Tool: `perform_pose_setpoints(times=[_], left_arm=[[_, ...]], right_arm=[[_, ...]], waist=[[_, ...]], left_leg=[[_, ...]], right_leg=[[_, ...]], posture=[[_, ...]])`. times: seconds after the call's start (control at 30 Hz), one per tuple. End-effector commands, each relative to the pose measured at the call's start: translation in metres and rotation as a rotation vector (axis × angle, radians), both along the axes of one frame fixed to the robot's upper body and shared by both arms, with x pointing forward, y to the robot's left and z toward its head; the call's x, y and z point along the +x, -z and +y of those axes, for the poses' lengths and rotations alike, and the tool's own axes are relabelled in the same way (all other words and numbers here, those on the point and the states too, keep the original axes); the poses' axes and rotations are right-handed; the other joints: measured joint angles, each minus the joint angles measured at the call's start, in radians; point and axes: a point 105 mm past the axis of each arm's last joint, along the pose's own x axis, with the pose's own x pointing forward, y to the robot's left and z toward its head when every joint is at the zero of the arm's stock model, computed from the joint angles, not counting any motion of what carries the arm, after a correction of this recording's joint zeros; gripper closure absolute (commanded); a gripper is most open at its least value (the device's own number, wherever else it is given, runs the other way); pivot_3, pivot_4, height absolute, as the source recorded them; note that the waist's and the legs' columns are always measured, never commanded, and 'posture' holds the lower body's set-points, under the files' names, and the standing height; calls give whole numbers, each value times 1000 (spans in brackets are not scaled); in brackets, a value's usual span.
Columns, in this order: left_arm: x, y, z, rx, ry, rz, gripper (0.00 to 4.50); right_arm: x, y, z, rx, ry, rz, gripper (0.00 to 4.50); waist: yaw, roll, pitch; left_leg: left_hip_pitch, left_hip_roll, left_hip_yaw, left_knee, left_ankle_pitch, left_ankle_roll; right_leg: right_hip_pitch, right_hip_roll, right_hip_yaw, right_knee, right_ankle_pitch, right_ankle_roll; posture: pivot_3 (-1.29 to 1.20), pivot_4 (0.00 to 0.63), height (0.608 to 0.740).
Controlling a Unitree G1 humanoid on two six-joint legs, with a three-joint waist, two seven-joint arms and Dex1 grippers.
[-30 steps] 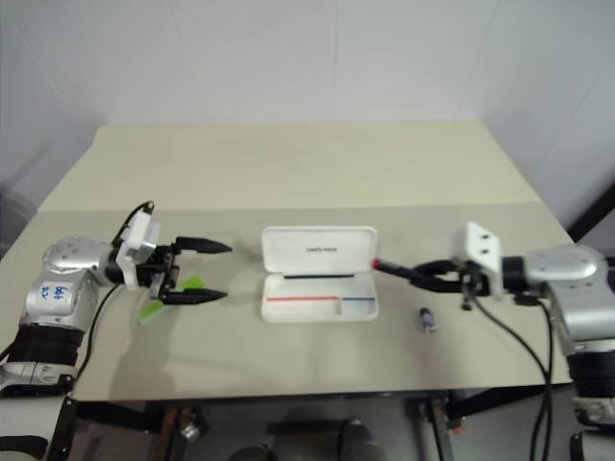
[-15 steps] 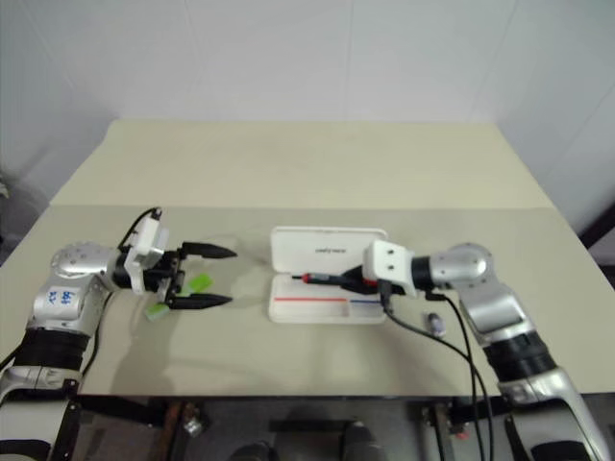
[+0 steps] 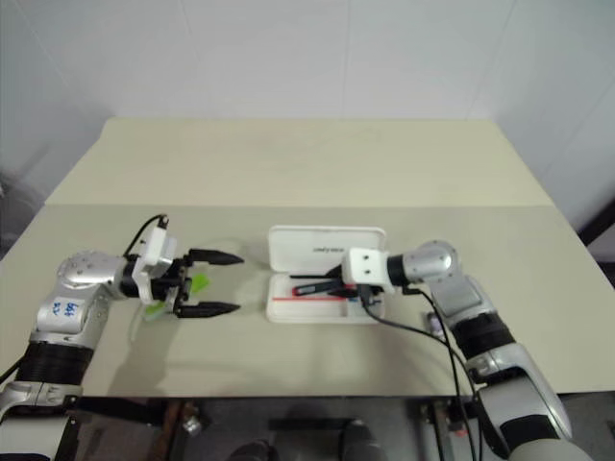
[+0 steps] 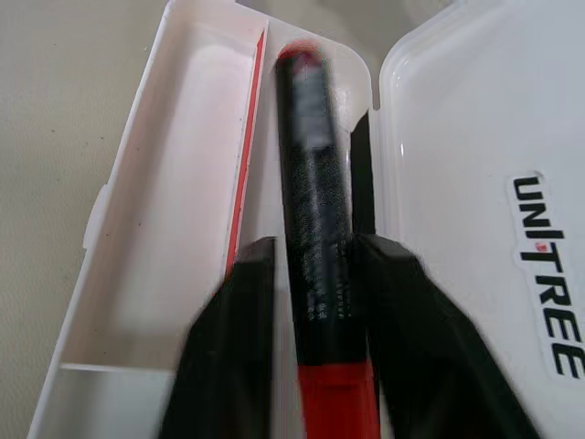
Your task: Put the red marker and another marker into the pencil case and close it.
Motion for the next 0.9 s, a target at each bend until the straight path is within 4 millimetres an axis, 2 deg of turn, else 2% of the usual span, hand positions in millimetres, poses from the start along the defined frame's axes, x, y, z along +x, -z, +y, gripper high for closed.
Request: perform_pose_setpoints(times=[0.03, 0.17, 0.2, 0.27, 0.37, 0.5, 0.6, 0.7, 0.77, 0.83, 0.9], left_arm=[[-2, -9, -1, -27, -2, -40, 0], [-1, -9, -2, -32, -3, -43, 0], [-1, -9, -2, -32, -4, -43, 0], [-2, -9, -1, -31, -7, -45, 0], [-6, -3, 12, -13, -34, -27, 0], [-10, 1, 33, 3, -111, -26, 0], [-9, 1, 53, -5, -207, -53, 0], [-7, 8, 80, -11, -336, -75, 0], [-8, 14, 94, -14, -398, -64, 0], [-11, 23, 106, -16, -450, -33, 0], [-13, 29, 113, -6, -476, -17, 0]], right_arm=[[2, -15, -1, 34, -7, -52, 1595], [-5, -26, 2, 72, -36, -59, 160], [-8, -30, 3, 90, -46, -53, 33], [-20, -41, 6, 157, -84, -10, 33], [-55, -49, 7, 219, -160, 104, 33], [-81, -54, -5, 265, -142, 207, 33], [-84, -63, -18, 334, -59, 248, 33], [-76, -75, -42, 407, 73, 228, 33], [-74, -74, -58, 389, 140, 205, 33], [-75, -64, -75, 335, 196, 186, 33], [-75, -61, -84, 326, 236, 173, 33]], waist=[[-1, 0, 0], [0, 0, 0], [0, 0, 0], [1, 0, 0], [4, 0, 0], [5, 0, 0], [6, 0, 0], [6, -1, 0], [6, -1, 0], [8, -1, -1], [10, -1, -1]], left_leg=[[0, 0, 0, 0, 0, 0], [0, 0, 0, 0, 0, 0], [0, 0, 0, 0, 0, 0], [0, 0, 0, 0, 0, 0], [0, 0, -1, 0, 0, 0], [0, 1, -1, -1, 0, -1], [0, 1, 0, 0, 0, -1], [2, 1, 0, 0, 0, -1], [3, 0, 0, 0, 0, -1], [2, 0, 0, 0, 0, -1], [2, 0, 0, 0, 0, -1]], right_leg=[[0, 0, 0, 0, 0, 0], [0, 0, 0, 1, 0, 0], [0, 0, 0, 1, 0, 0], [0, 0, 0, 0, 0, 0], [0, 0, 0, 0, 0, 0], [0, -1, 0, -2, -1, -1], [0, -1, 0, -2, -1, -1], [1, 0, 0, -2, -1, -2], [1, 0, 0, -2, -1, -2], [1, 0, -1, -2, -1, -2], [1, 0, -1, -3, -1, -2]], posture=[[0, 150, 740], [0, 150, 740], [0, 150, 740], [0, 150, 740], [0, 150, 740], [0, 150, 740], [0, 150, 740], [0, 150, 740], [0, 150, 740], [0, 150, 740], [0, 150, 740]])
